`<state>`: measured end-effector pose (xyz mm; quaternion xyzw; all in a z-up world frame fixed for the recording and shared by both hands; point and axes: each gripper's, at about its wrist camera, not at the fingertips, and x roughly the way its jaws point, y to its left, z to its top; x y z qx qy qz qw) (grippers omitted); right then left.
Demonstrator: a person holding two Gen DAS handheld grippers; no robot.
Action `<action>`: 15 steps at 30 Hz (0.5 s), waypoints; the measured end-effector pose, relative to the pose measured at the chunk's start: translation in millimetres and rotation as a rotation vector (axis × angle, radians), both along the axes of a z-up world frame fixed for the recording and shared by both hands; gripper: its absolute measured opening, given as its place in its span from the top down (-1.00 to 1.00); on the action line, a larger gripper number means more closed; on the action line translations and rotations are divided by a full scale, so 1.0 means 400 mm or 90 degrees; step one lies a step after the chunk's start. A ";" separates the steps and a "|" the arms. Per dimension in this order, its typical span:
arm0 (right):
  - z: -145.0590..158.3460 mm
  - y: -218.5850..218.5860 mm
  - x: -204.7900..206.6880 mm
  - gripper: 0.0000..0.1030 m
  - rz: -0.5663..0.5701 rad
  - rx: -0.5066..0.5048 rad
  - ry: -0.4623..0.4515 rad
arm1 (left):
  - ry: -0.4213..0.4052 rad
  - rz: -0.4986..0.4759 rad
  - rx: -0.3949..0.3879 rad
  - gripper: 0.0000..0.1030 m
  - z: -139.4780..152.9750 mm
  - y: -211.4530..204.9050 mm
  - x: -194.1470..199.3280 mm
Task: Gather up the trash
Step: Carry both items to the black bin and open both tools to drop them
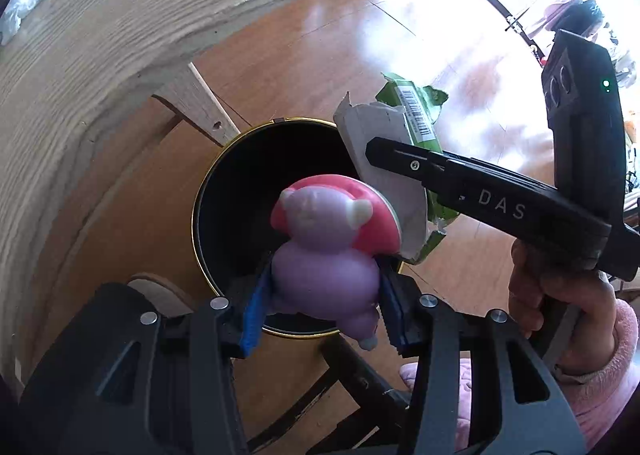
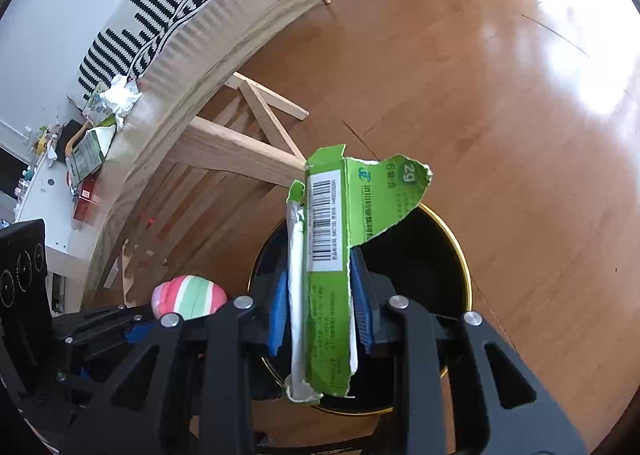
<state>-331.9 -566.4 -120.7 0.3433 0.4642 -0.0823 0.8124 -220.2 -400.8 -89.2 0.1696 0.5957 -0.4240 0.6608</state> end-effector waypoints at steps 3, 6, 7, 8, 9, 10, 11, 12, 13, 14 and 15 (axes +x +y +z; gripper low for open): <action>0.013 0.003 0.006 0.21 -0.007 0.000 -0.009 | -0.003 0.008 0.007 -0.46 -0.013 -0.004 0.016; 0.047 -0.015 -0.013 -0.87 -0.058 -0.011 -0.022 | -0.041 0.032 0.016 -0.88 -0.005 0.004 0.014; 0.056 -0.019 -0.016 -0.87 -0.067 -0.023 -0.022 | -0.039 0.031 0.013 -0.88 -0.003 0.007 0.013; 0.068 -0.022 -0.020 -0.87 -0.079 -0.049 -0.015 | -0.033 0.031 0.008 -0.88 -0.001 0.009 0.014; 0.082 -0.025 -0.026 -0.87 -0.102 -0.088 -0.002 | -0.033 0.036 -0.004 -0.88 0.009 0.015 0.016; 0.093 -0.026 -0.031 -0.87 -0.122 -0.121 0.007 | -0.037 0.041 -0.018 -0.88 0.021 0.020 0.017; 0.112 -0.025 -0.039 -0.87 -0.151 -0.174 0.013 | -0.047 0.050 -0.046 -0.88 0.046 0.031 0.021; 0.126 -0.022 -0.045 -0.87 -0.171 -0.215 0.011 | -0.059 0.058 -0.077 -0.88 0.075 0.045 0.026; 0.149 -0.013 -0.052 -0.87 -0.203 -0.289 0.009 | -0.079 0.069 -0.115 -0.88 0.121 0.069 0.034; 0.172 0.001 -0.056 -0.87 -0.221 -0.358 0.003 | -0.101 0.081 -0.137 -0.88 0.155 0.091 0.047; 0.186 0.011 -0.056 -0.87 -0.222 -0.392 -0.002 | -0.128 0.099 -0.154 -0.88 0.194 0.118 0.059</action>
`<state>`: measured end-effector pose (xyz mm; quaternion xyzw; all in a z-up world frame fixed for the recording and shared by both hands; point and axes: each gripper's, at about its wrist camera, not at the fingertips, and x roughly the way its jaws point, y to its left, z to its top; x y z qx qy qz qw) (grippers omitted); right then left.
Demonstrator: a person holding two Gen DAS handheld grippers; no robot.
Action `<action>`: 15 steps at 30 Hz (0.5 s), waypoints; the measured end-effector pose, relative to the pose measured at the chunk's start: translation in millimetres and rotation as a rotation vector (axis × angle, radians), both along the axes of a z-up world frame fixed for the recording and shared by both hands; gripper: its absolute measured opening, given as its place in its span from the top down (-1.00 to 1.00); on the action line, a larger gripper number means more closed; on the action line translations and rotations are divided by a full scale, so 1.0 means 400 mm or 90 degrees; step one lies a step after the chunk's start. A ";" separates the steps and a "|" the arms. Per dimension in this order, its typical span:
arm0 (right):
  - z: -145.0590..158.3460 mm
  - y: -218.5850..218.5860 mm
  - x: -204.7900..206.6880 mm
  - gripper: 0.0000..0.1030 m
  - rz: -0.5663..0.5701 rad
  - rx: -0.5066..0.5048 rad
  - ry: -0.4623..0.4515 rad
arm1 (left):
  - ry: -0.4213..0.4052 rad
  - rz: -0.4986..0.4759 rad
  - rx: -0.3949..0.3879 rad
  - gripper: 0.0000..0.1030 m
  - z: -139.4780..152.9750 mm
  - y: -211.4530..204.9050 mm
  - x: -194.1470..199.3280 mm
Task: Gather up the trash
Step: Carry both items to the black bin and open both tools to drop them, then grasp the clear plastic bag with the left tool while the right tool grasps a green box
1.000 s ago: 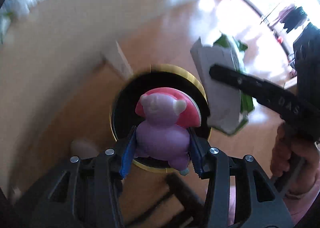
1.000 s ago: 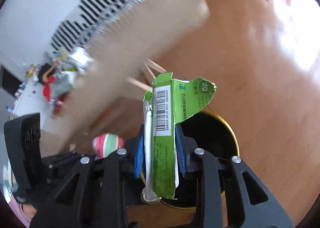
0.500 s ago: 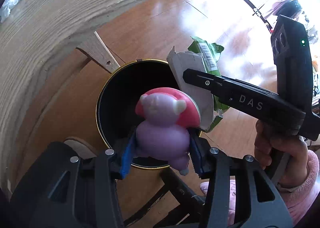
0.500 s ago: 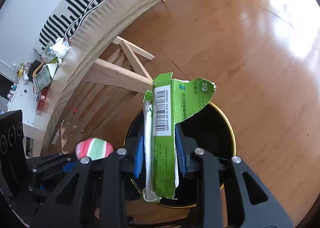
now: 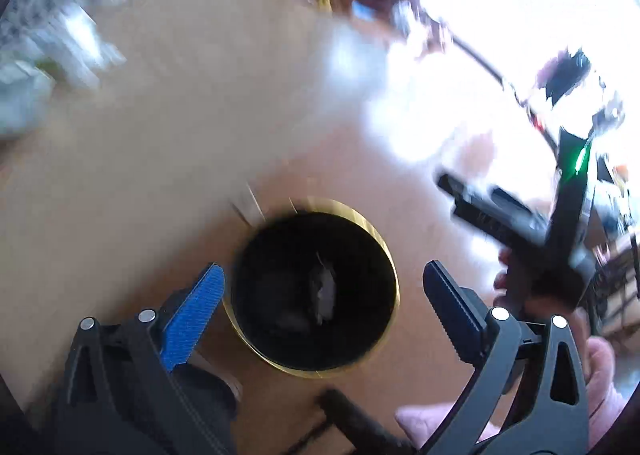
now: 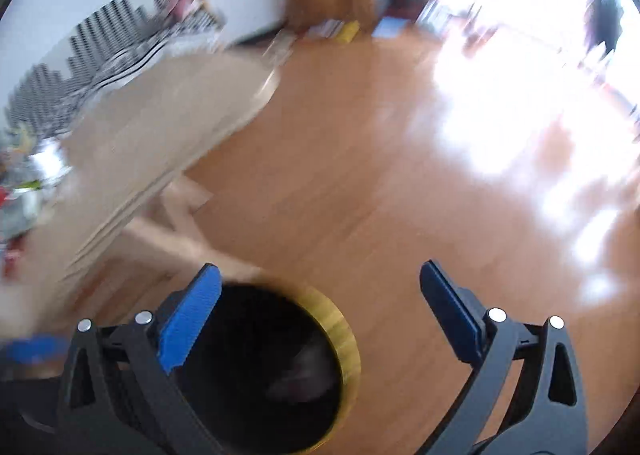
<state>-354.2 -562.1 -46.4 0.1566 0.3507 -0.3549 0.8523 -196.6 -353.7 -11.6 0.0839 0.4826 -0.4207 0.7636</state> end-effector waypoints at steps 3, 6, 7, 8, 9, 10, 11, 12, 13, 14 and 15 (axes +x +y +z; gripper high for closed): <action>0.048 0.038 0.031 -0.87 0.059 -0.018 -0.018 | -0.080 0.095 -0.039 -0.88 0.115 0.139 0.072; 0.081 0.083 0.083 -0.87 0.118 0.017 -0.057 | -0.115 0.190 -0.009 -0.88 0.154 0.267 0.152; 0.094 0.107 0.106 -0.87 0.151 0.034 -0.076 | -0.130 0.233 0.009 -0.88 0.156 0.332 0.188; 0.107 0.136 0.134 -0.87 0.191 0.051 -0.093 | -0.147 0.274 0.028 -0.88 0.154 0.393 0.219; 0.118 0.162 0.161 -0.87 0.217 0.057 -0.100 | -0.156 0.302 0.045 -0.88 0.151 0.439 0.241; 0.133 0.205 0.203 -0.87 0.259 0.059 -0.104 | -0.154 0.344 0.075 -0.88 0.144 0.507 0.280; 0.142 0.237 0.235 -0.87 0.287 0.059 -0.106 | -0.143 0.371 0.089 -0.88 0.137 0.562 0.314; 0.149 0.276 0.273 -0.87 0.318 0.060 -0.105 | -0.124 0.396 0.089 -0.88 0.134 0.617 0.348; 0.151 0.297 0.293 -0.87 0.338 0.063 -0.104 | -0.107 0.415 0.082 -0.88 0.120 0.654 0.378; 0.153 0.328 0.330 -0.87 0.366 0.074 -0.102 | -0.087 0.438 0.067 -0.88 0.114 0.694 0.405; 0.155 0.357 0.370 -0.87 0.390 0.087 -0.100 | -0.071 0.464 0.054 -0.88 0.110 0.731 0.432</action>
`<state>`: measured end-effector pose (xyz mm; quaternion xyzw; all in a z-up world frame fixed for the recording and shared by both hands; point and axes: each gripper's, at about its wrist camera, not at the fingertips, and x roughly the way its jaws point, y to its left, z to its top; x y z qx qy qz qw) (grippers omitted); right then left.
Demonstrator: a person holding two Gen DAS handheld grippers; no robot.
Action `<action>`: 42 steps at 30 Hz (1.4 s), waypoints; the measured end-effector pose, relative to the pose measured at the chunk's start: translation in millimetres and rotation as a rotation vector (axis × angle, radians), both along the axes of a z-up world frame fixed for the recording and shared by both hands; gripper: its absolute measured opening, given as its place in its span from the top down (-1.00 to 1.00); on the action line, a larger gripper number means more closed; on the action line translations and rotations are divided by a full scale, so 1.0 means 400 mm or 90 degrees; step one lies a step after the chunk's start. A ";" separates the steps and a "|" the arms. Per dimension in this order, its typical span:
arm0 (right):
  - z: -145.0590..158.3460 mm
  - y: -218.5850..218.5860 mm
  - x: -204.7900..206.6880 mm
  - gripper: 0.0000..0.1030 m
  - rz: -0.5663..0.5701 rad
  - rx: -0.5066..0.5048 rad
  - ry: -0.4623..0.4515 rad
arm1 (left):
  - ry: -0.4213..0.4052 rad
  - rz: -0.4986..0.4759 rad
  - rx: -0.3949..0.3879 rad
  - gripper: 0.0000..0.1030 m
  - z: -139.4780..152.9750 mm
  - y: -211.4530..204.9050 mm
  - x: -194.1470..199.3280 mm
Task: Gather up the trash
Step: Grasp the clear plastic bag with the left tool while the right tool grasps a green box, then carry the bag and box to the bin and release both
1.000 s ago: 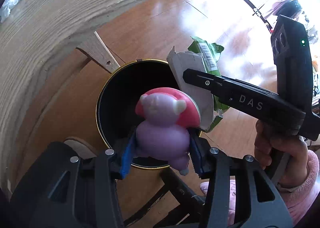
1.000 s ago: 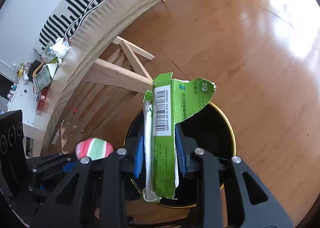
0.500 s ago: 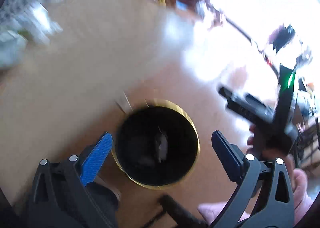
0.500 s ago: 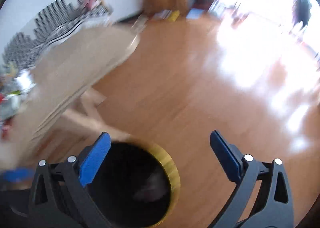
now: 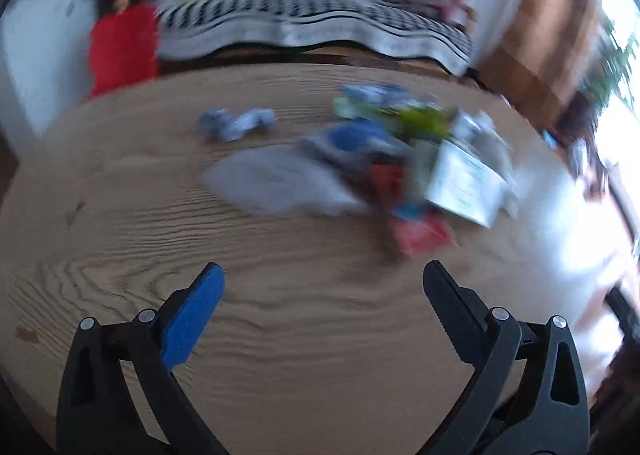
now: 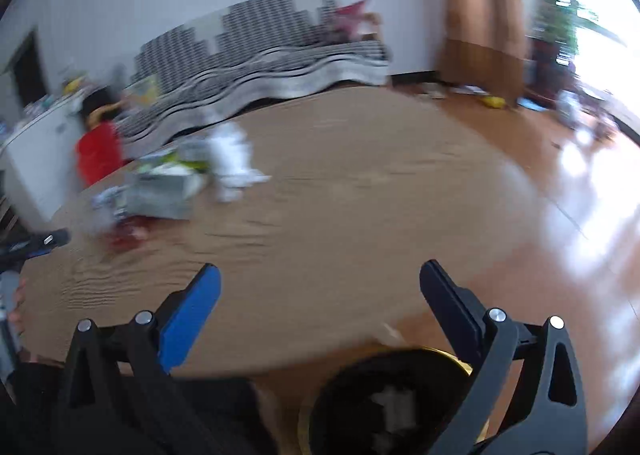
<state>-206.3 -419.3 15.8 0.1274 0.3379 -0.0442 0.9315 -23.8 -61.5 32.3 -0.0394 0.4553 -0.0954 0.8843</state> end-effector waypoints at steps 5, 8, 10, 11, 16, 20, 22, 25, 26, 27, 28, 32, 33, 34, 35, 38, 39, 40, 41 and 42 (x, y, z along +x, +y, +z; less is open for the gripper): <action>0.003 0.124 0.161 -0.87 0.125 0.007 0.032 | 0.024 0.058 -0.020 -0.88 -0.036 0.020 0.078; 0.010 0.175 0.257 -0.87 0.209 -0.002 0.037 | 0.035 0.057 -0.008 -0.88 -0.069 -0.006 0.126; 0.007 0.194 0.320 -0.87 0.241 -0.007 0.039 | 0.047 0.050 -0.020 -0.88 -0.088 -0.019 0.157; 0.006 0.201 0.350 -0.87 0.255 -0.008 0.040 | 0.054 0.043 -0.022 -0.88 -0.095 -0.026 0.164; -0.016 0.209 0.486 -0.87 0.305 0.010 0.060 | 0.050 0.018 0.050 -0.88 -0.125 -0.052 0.220; -0.046 0.221 0.544 -0.55 0.325 0.042 0.083 | 0.052 0.020 0.029 -0.82 -0.133 -0.022 0.255; -0.061 0.229 0.552 -0.01 0.334 0.078 0.090 | 0.055 0.012 0.025 -0.59 -0.140 -0.024 0.267; -0.067 0.230 0.526 0.40 0.337 0.093 0.077 | 0.040 -0.020 0.036 0.23 -0.138 -0.043 0.256; -0.067 0.229 0.513 0.46 0.336 0.105 0.072 | 0.044 -0.028 0.016 0.48 -0.137 -0.042 0.250; -0.065 0.228 0.498 0.56 0.335 0.116 0.068 | 0.043 -0.027 0.007 0.51 -0.136 -0.038 0.243; -0.062 0.232 0.481 0.63 0.335 0.122 0.063 | 0.039 -0.021 0.006 0.59 -0.134 -0.033 0.237; -0.047 0.254 0.416 0.77 0.334 0.118 0.037 | 0.029 -0.010 0.007 0.71 -0.121 -0.018 0.216; -0.044 0.258 0.406 0.77 0.329 0.116 0.034 | 0.029 -0.011 0.003 0.72 -0.118 -0.017 0.212; -0.044 0.257 0.392 0.77 0.326 0.119 0.031 | 0.029 -0.010 -0.002 0.72 -0.114 -0.015 0.204; -0.043 0.257 0.385 0.77 0.321 0.128 0.029 | 0.028 -0.009 -0.007 0.72 -0.109 -0.017 0.196; -0.044 0.259 0.375 0.77 0.303 0.149 0.033 | 0.021 -0.009 -0.022 0.72 -0.095 -0.019 0.174; -0.041 0.260 0.370 0.77 0.299 0.155 0.032 | 0.018 -0.011 -0.027 0.72 -0.091 -0.020 0.167; -0.036 0.263 0.364 0.77 0.294 0.157 0.030 | 0.014 -0.017 -0.033 0.73 -0.085 -0.023 0.157; -0.030 0.267 0.357 0.77 0.291 0.157 0.025 | 0.010 -0.021 -0.038 0.73 -0.080 -0.025 0.147; -0.020 0.269 0.350 0.77 0.288 0.154 0.018 | 0.005 -0.025 -0.045 0.73 -0.073 -0.026 0.136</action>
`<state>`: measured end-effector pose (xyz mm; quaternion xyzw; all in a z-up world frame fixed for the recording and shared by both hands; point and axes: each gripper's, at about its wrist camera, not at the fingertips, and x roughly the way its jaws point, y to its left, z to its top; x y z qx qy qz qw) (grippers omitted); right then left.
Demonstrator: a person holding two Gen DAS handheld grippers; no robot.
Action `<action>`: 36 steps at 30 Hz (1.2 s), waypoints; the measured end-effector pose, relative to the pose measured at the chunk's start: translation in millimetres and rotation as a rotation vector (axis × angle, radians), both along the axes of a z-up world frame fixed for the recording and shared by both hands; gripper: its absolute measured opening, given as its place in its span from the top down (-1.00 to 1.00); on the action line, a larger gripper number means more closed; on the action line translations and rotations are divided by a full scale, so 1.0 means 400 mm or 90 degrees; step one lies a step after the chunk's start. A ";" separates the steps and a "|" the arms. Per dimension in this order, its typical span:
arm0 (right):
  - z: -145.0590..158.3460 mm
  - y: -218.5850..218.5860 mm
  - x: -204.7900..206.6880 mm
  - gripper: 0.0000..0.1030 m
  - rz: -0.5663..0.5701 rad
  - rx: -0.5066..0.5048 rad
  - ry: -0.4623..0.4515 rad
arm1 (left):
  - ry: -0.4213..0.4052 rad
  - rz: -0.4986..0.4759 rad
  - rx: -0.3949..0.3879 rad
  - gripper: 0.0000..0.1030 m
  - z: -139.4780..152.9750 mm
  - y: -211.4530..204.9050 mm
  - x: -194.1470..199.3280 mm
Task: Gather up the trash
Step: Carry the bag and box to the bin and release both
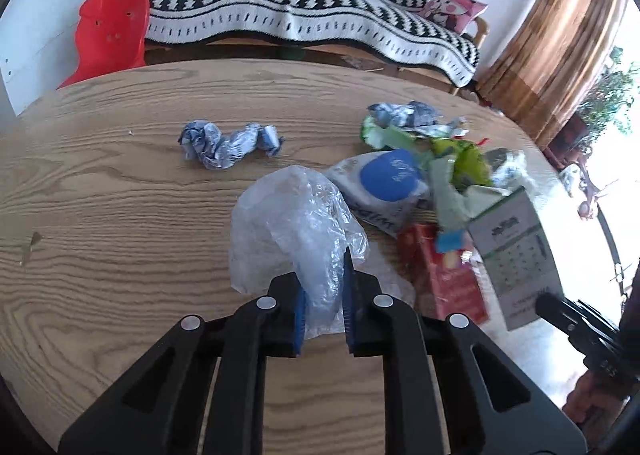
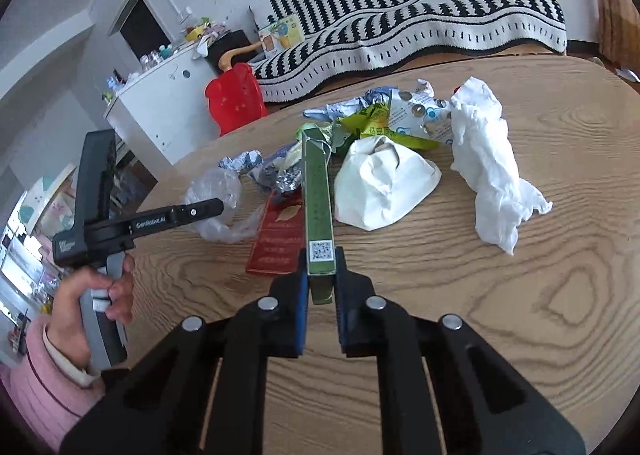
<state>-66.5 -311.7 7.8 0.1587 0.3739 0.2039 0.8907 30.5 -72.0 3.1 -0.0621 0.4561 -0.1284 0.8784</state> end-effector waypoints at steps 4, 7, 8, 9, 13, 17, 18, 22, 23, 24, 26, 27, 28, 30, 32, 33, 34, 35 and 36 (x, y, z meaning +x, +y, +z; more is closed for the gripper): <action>0.037 -0.002 -0.029 0.77 -0.019 0.002 -0.019 | -0.041 -0.017 -0.029 0.75 0.054 -0.004 -0.065; 0.096 -0.032 -0.083 0.77 -0.044 0.008 -0.048 | -0.088 -0.030 -0.045 0.76 0.122 -0.029 -0.124; 0.124 -0.053 -0.112 0.77 -0.057 0.006 -0.065 | -0.099 -0.048 -0.053 0.76 0.145 -0.049 -0.147; 0.155 -0.081 -0.146 0.77 -0.072 -0.002 -0.083 | -0.106 -0.067 -0.060 0.76 0.166 -0.073 -0.171; 0.233 -0.211 -0.294 0.77 -0.134 -0.036 -0.120 | -0.099 -0.204 -0.077 0.76 0.218 -0.251 -0.296; 0.201 -0.361 -0.445 0.77 -0.215 -0.048 -0.079 | -0.035 -0.346 -0.079 0.76 0.185 -0.464 -0.414; 0.165 -0.407 -0.490 0.77 -0.243 -0.047 -0.053 | -0.012 -0.375 -0.077 0.76 0.165 -0.514 -0.439; -0.038 -0.546 -0.610 0.77 -0.329 -0.006 0.074 | 0.157 -0.500 -0.034 0.76 -0.024 -0.755 -0.546; -0.084 -0.564 -0.628 0.77 -0.342 0.003 0.102 | 0.197 -0.515 -0.007 0.76 -0.086 -0.801 -0.566; -0.139 -0.589 -0.645 0.77 -0.355 0.011 0.135 | 0.232 -0.531 0.034 0.76 -0.160 -0.851 -0.590; -0.278 -0.620 -0.668 0.77 -0.375 0.042 0.212 | 0.250 -0.541 0.106 0.76 -0.258 -0.900 -0.612; -0.322 -0.624 -0.675 0.77 -0.378 0.051 0.236 | 0.256 -0.544 0.137 0.76 -0.309 -0.915 -0.620; -0.385 -0.626 -0.678 0.77 -0.380 0.065 0.271 | 0.260 -0.544 0.165 0.76 -0.359 -0.922 -0.623; -0.468 -0.621 -0.679 0.77 -0.380 0.090 0.318 | 0.291 -0.540 0.212 0.76 -0.440 -0.920 -0.628; -0.506 -0.620 -0.671 0.77 -0.379 0.093 0.340 | 0.289 -0.566 0.212 0.76 -0.450 -0.940 -0.631; -0.518 -0.622 -0.668 0.77 -0.379 0.093 0.348 | 0.269 -0.576 0.228 0.76 -0.449 -0.951 -0.633; -0.529 -0.628 -0.666 0.77 -0.381 0.094 0.354 | 0.273 -0.576 0.228 0.76 -0.453 -0.954 -0.628; -0.535 -0.634 -0.669 0.77 -0.383 0.093 0.357 | 0.290 -0.570 0.222 0.76 -0.460 -0.954 -0.620; -0.535 -0.641 -0.667 0.77 -0.384 0.090 0.359 | 0.303 -0.565 0.218 0.76 -0.467 -0.954 -0.614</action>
